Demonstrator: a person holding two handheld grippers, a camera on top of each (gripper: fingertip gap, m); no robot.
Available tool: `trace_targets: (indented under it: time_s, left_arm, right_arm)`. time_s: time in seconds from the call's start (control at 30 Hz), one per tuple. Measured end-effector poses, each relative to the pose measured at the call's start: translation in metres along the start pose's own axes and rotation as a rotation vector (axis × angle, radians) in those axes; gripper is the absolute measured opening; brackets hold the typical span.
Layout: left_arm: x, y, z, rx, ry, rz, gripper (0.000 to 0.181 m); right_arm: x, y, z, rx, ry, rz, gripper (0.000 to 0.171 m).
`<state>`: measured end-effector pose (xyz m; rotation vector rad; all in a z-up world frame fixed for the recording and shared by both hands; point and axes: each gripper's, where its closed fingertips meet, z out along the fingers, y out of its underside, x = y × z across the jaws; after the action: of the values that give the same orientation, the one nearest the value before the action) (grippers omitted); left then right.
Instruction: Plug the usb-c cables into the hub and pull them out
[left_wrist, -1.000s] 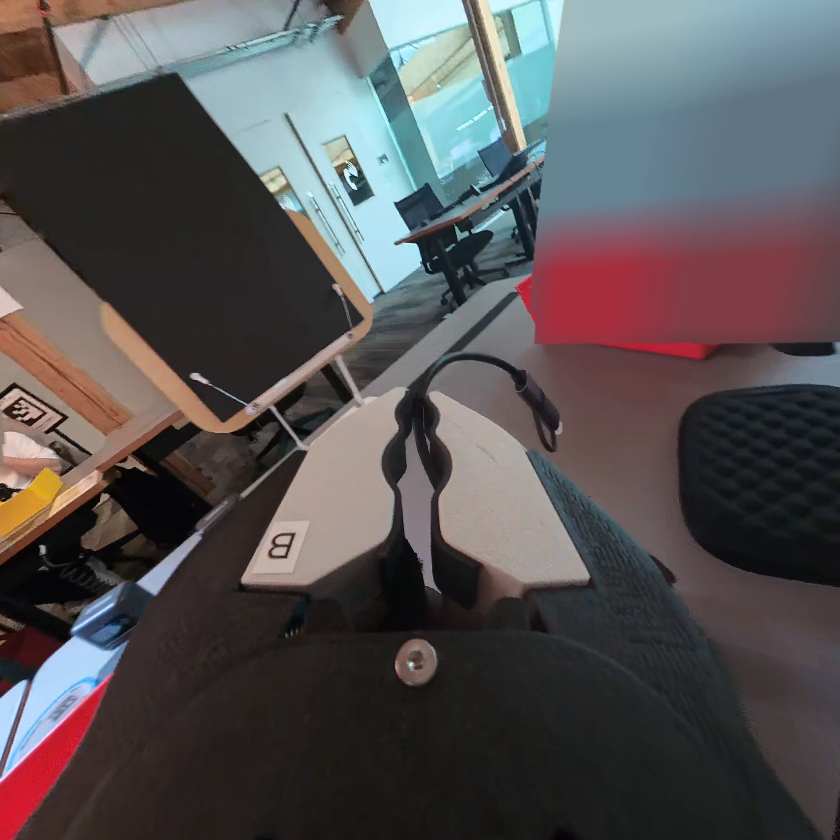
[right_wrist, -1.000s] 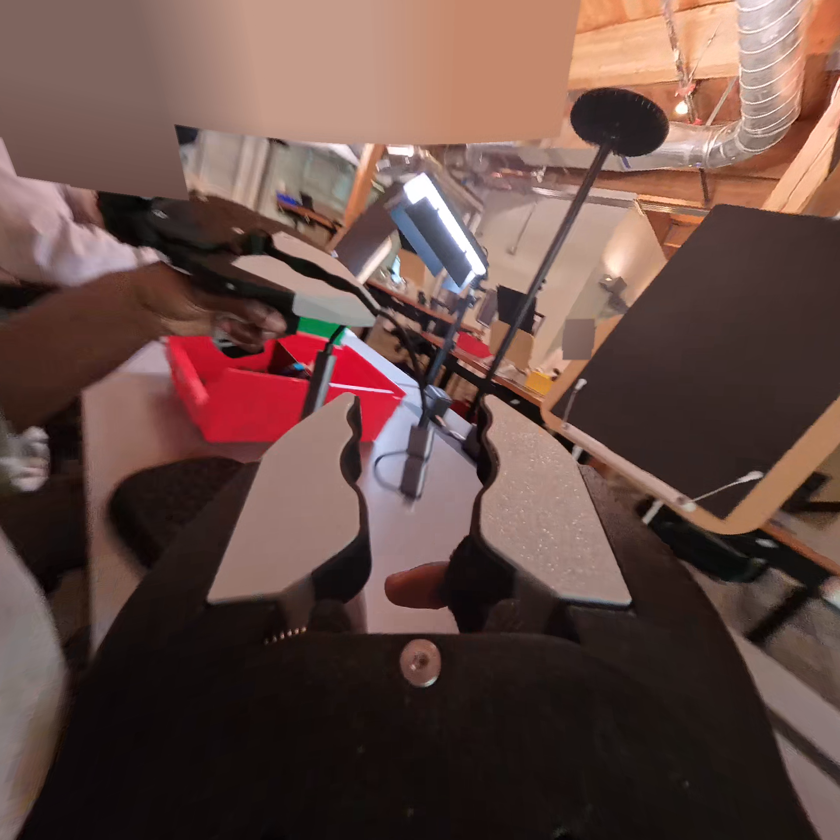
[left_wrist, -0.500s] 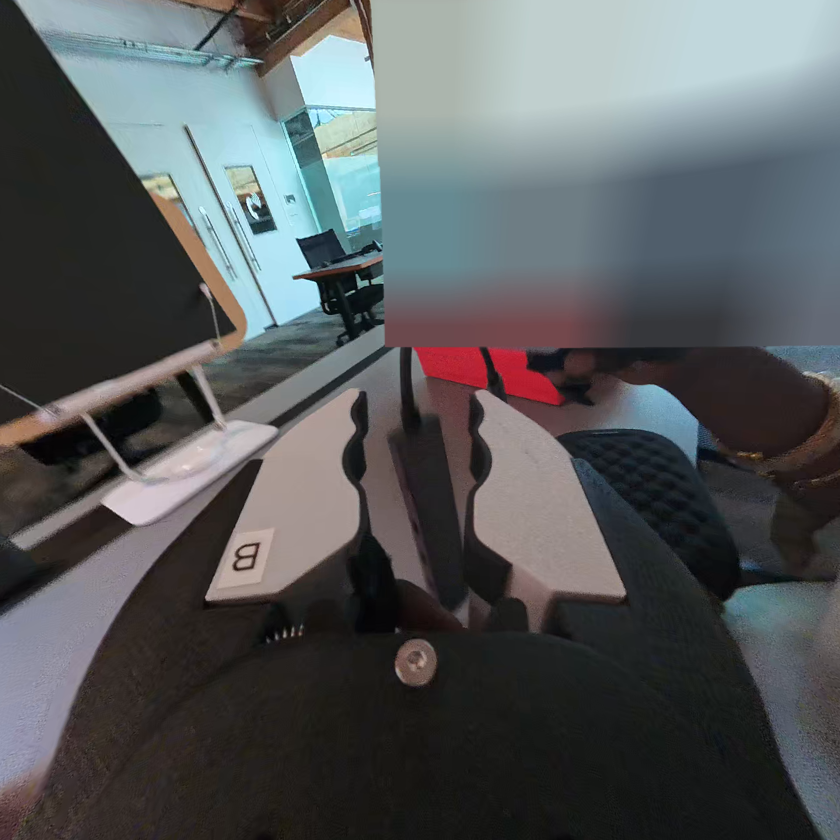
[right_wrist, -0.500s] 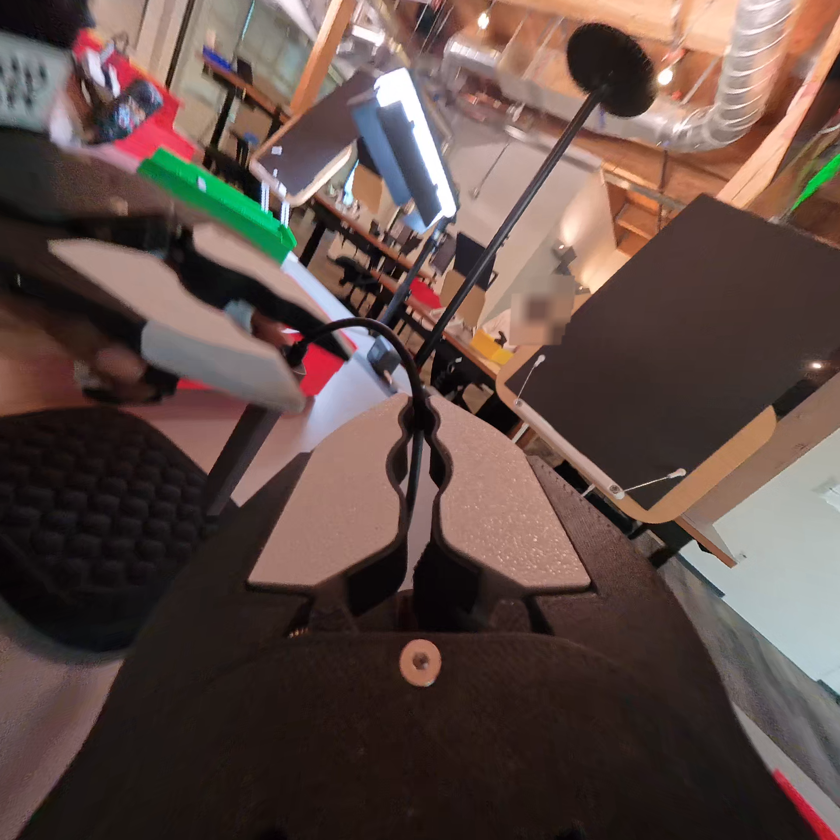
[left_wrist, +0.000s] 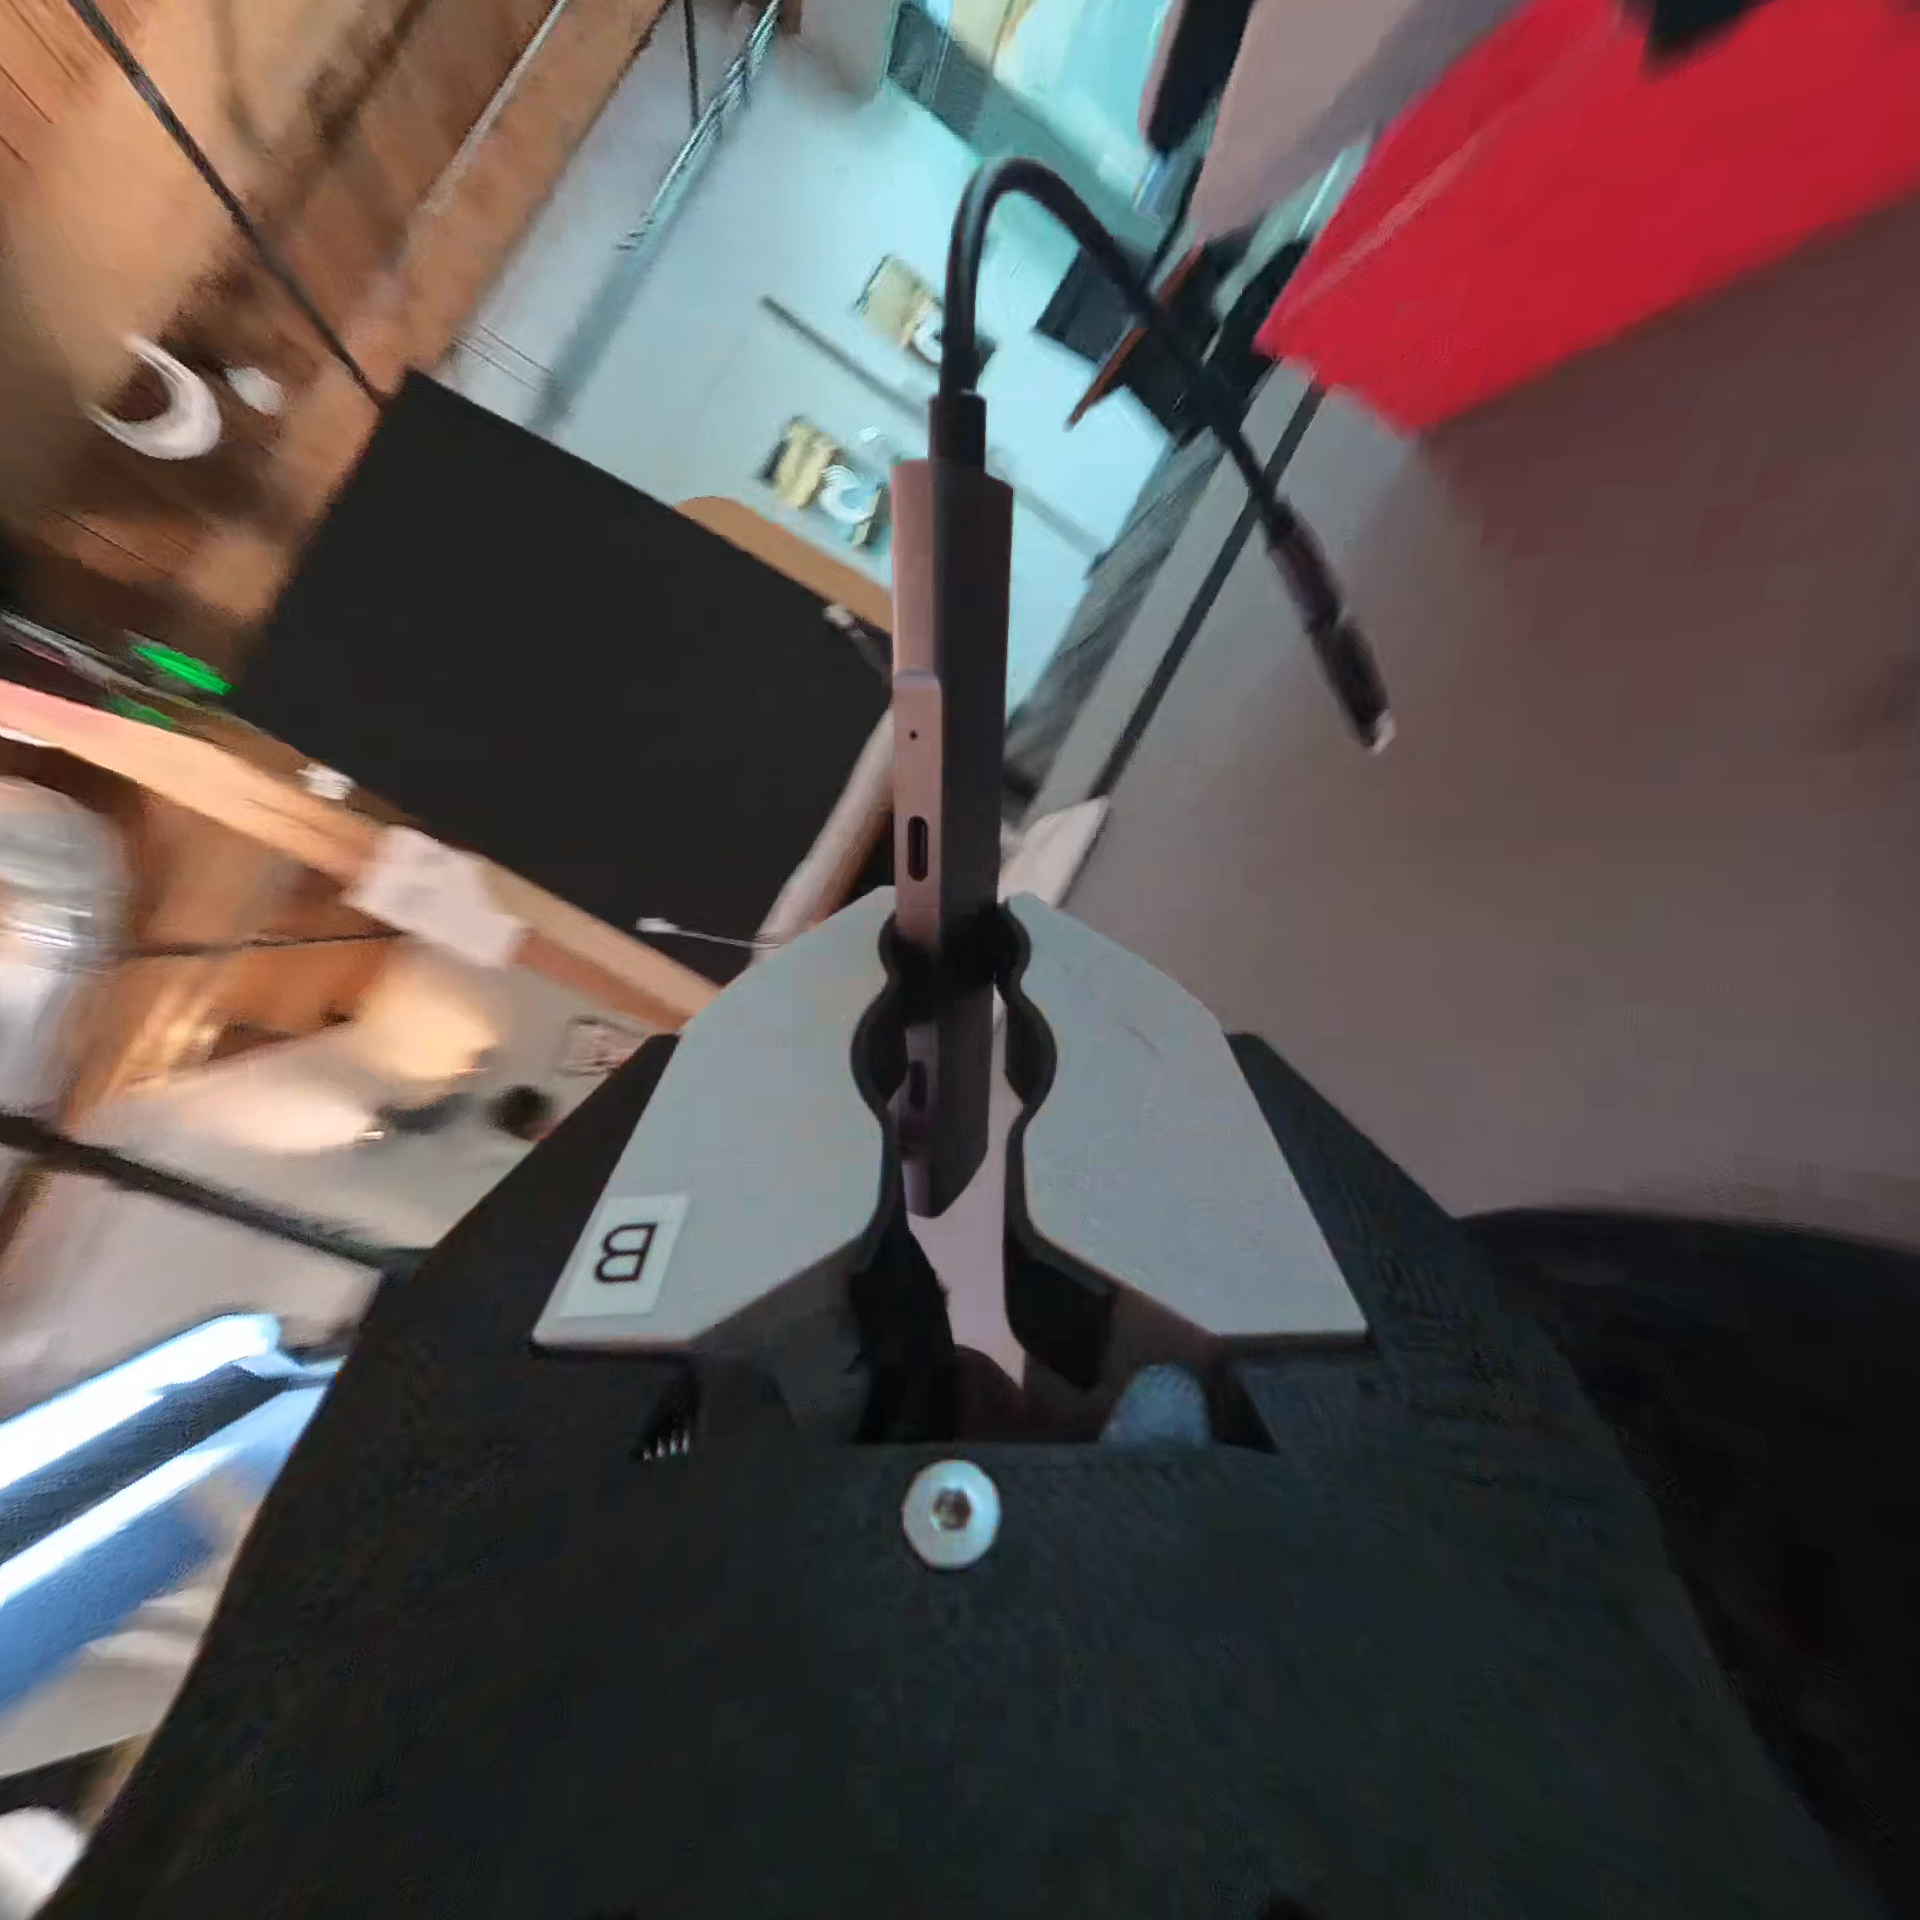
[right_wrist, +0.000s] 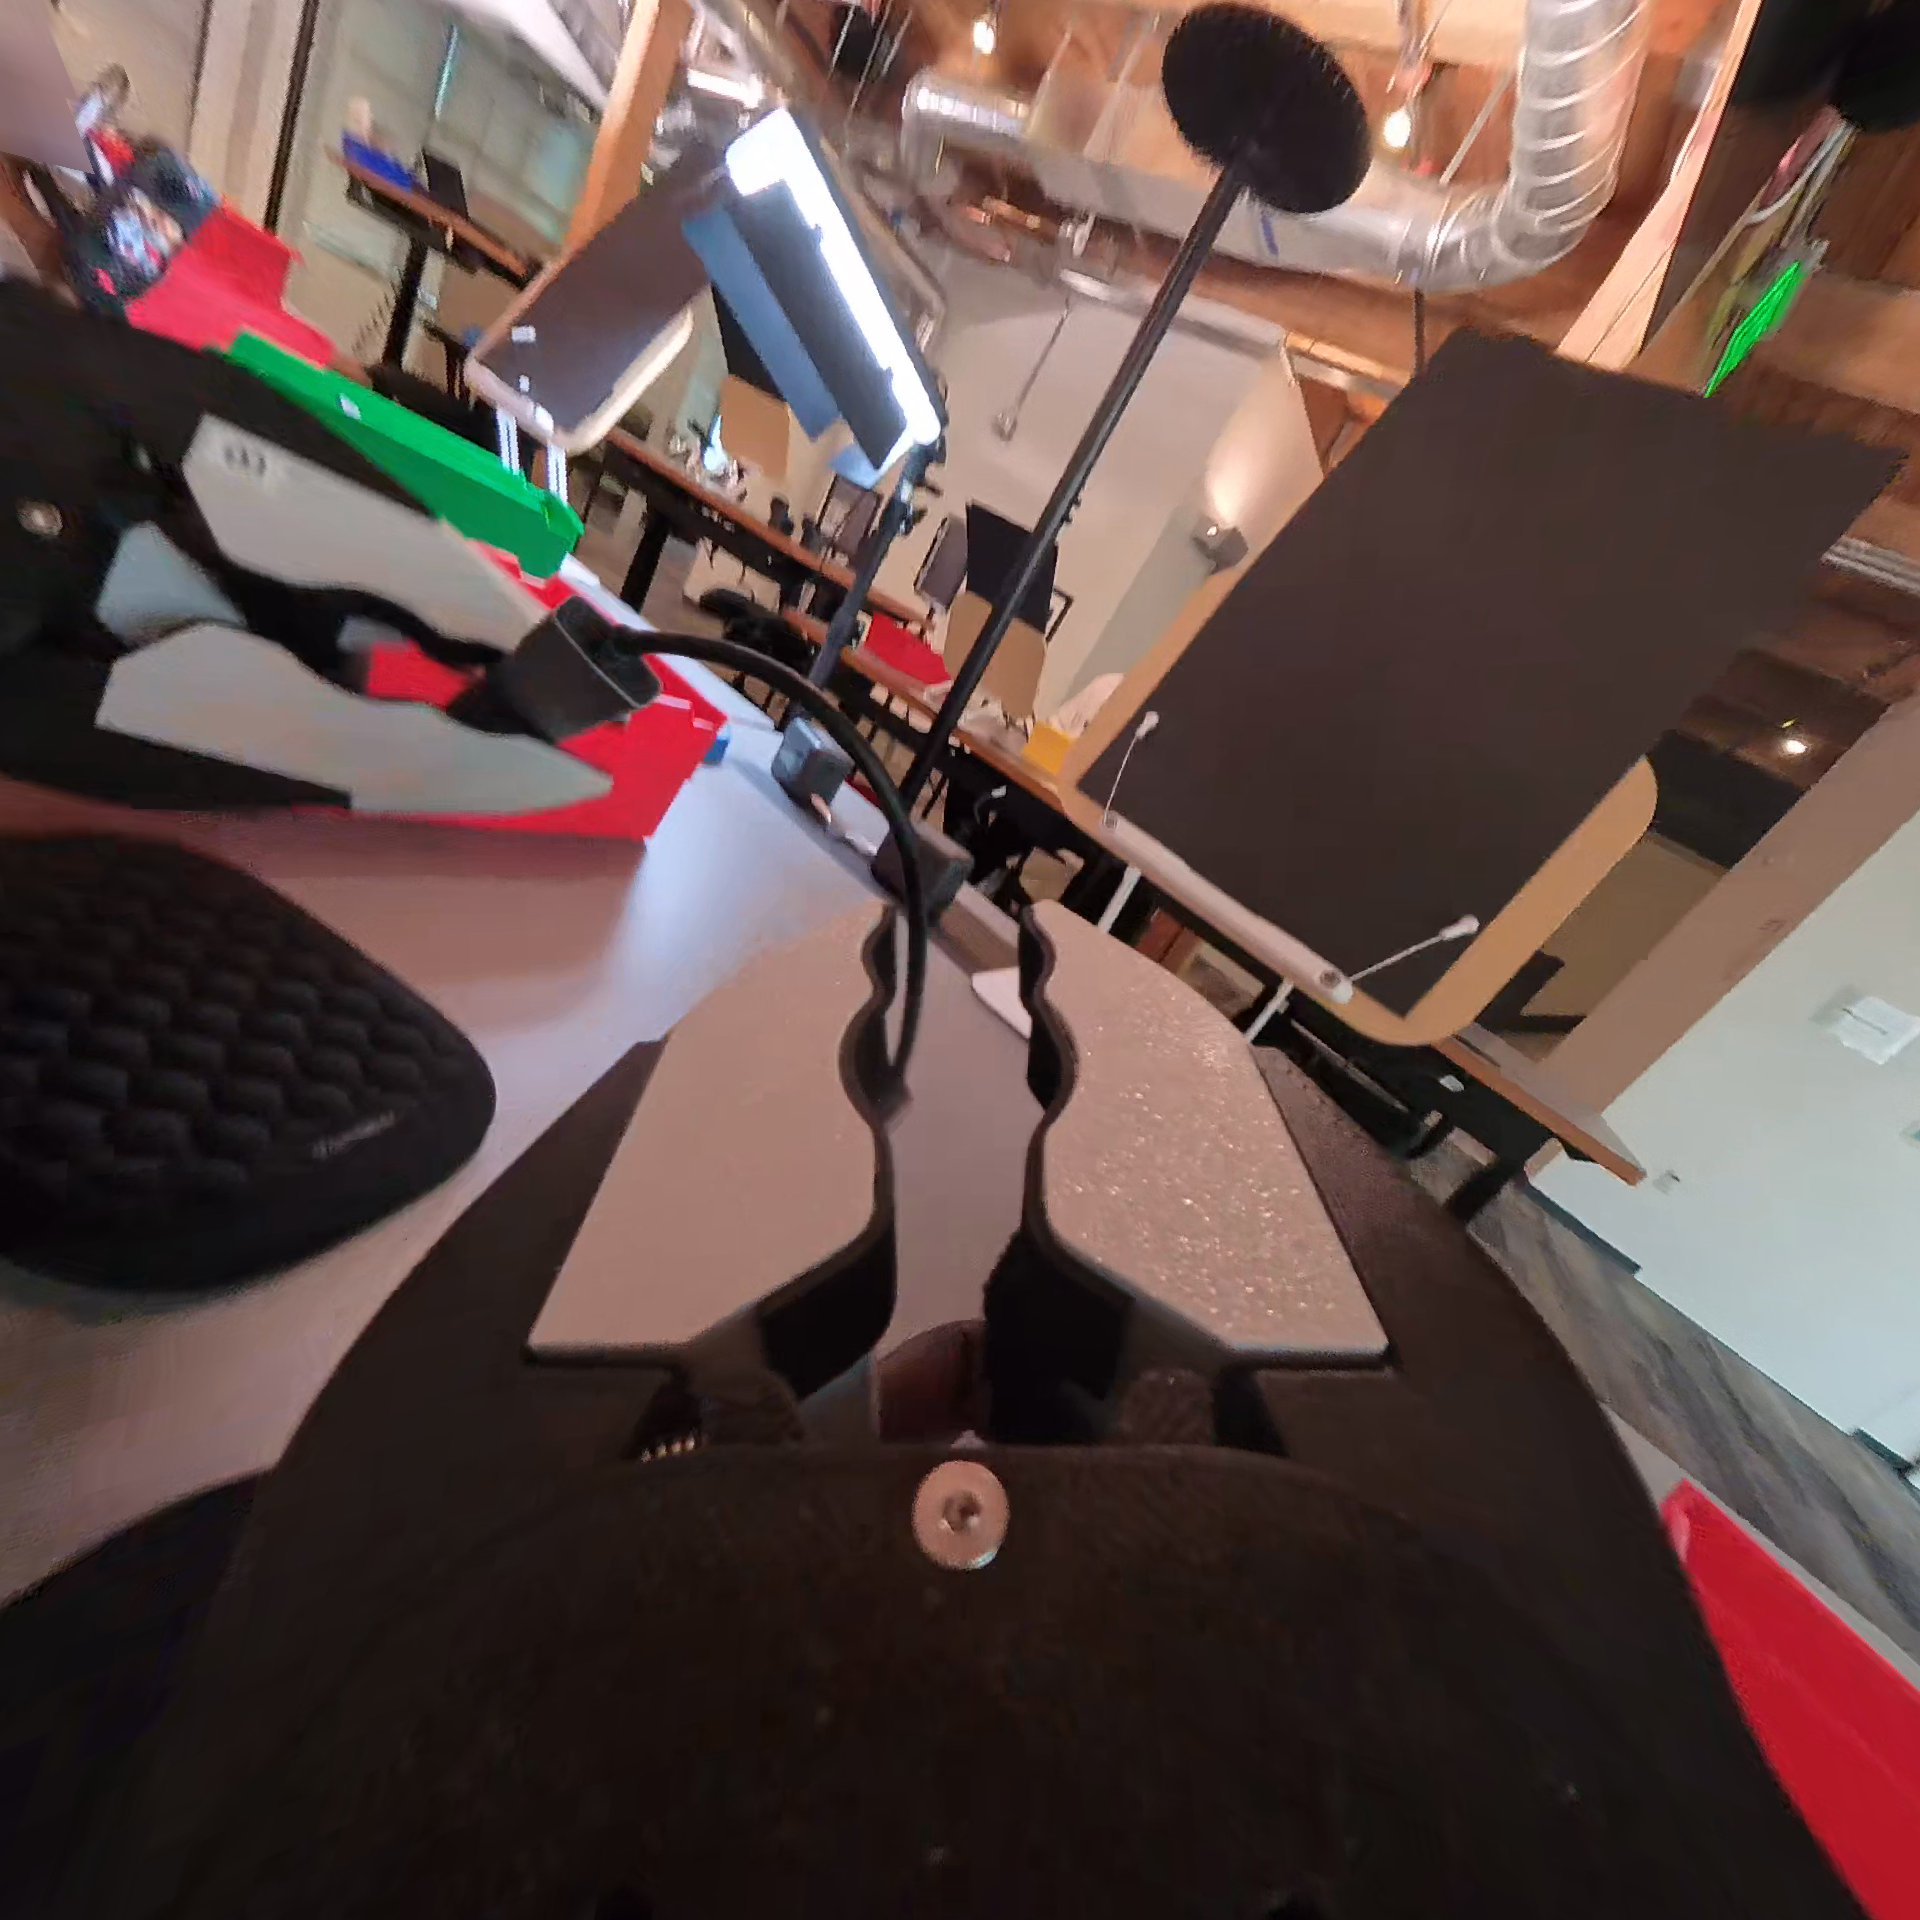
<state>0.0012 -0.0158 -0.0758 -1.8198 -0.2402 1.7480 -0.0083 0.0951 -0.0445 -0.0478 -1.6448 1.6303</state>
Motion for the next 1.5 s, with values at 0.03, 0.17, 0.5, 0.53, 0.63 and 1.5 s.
trace_targets:
  time_s: [0.03,0.17,0.5,0.53,0.63,1.5]
  left_arm:
    - [-0.001,0.002,0.001,-0.032,-0.036,0.095,0.014]
    - [0.001,0.009,0.007,-0.097,-0.093,0.277,0.013]
    - [0.028,-0.002,0.013,-0.116,-0.063,0.498,0.012]
    - [0.031,-0.005,0.013,-0.110,-0.064,0.513,0.012]
    - [0.024,-0.014,0.011,-0.103,-0.152,0.568,0.017]
    - [-0.059,0.015,-0.022,0.244,-0.126,-0.794,0.031]
  right_arm:
    - [-0.002,0.004,-0.003,-0.015,-0.011,-0.015,0.024]
    - [-0.028,-0.004,-0.011,0.019,-0.099,-0.111,0.029]
    - [-0.080,0.025,0.019,-0.239,-0.218,-0.600,0.027]
    - [-0.078,0.028,0.021,-0.251,-0.197,-0.623,0.013]
    - [-0.071,0.028,0.021,-0.206,-0.148,-0.620,0.008]
    - [-0.045,0.079,-0.049,-0.168,-0.324,-0.567,0.008]
